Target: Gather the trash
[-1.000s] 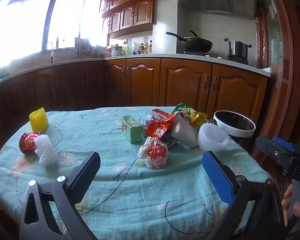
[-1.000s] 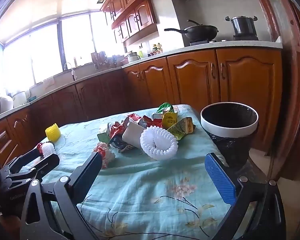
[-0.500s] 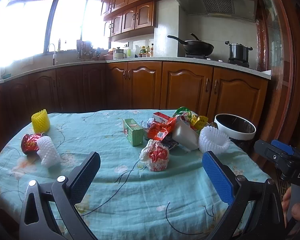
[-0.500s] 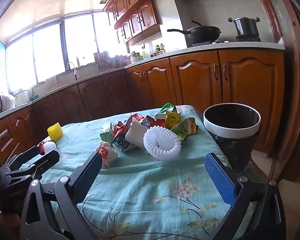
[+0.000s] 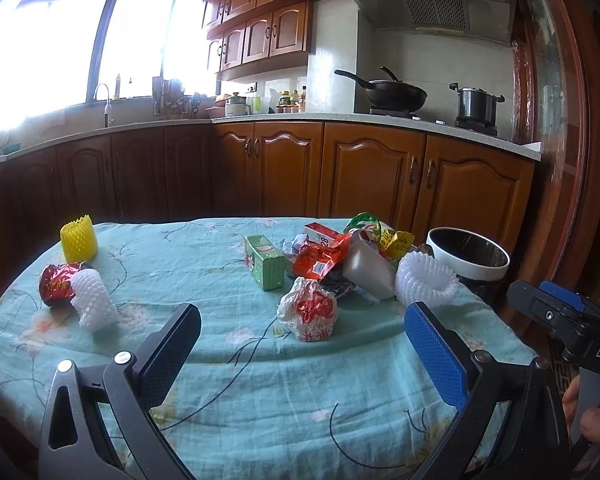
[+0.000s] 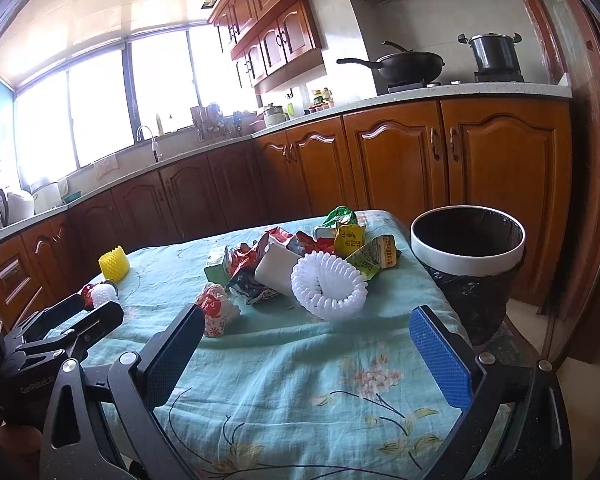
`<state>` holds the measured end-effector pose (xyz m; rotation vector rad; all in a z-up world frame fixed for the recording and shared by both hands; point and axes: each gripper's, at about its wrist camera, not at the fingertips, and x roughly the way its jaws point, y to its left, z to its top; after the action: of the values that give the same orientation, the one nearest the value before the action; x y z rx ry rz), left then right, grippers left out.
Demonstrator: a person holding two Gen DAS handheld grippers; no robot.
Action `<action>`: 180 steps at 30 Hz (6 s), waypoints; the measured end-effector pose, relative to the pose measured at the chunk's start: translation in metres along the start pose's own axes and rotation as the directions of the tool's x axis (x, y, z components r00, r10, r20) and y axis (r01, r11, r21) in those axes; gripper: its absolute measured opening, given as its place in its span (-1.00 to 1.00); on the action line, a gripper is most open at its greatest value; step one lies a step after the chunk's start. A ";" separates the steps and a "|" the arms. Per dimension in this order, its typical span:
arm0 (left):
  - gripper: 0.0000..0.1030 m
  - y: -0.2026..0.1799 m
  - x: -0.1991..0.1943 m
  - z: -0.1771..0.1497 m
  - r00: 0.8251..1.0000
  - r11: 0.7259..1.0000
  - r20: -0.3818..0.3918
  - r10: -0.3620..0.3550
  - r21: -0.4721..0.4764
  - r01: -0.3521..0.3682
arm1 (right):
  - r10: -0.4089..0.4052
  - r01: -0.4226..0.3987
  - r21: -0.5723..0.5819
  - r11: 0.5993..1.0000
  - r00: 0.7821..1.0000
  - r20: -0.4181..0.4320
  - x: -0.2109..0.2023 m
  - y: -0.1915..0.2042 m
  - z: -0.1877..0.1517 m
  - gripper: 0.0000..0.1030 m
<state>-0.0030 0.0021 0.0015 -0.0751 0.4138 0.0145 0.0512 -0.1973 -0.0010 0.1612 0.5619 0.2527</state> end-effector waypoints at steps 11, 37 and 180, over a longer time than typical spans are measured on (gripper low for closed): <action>0.98 0.000 0.000 -0.001 1.000 1.000 0.000 0.002 0.001 -0.002 | 0.011 -0.011 0.008 1.000 1.000 0.001 -0.001 -0.002 0.001 1.00; 0.98 0.006 0.033 0.002 0.997 1.000 -0.079 -0.010 -0.017 0.009 | 0.035 -0.034 0.022 0.999 0.999 -0.034 0.018 -0.010 0.003 1.00; 0.46 -0.017 0.188 0.047 0.916 0.969 -0.324 -0.238 -0.147 0.200 | 0.007 0.085 0.292 0.953 0.954 -0.299 0.116 -0.136 0.027 0.43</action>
<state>0.1888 -0.0112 -0.0299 -0.2361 0.7490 -0.2004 0.1865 -0.2970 -0.0664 0.4137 0.9029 0.1504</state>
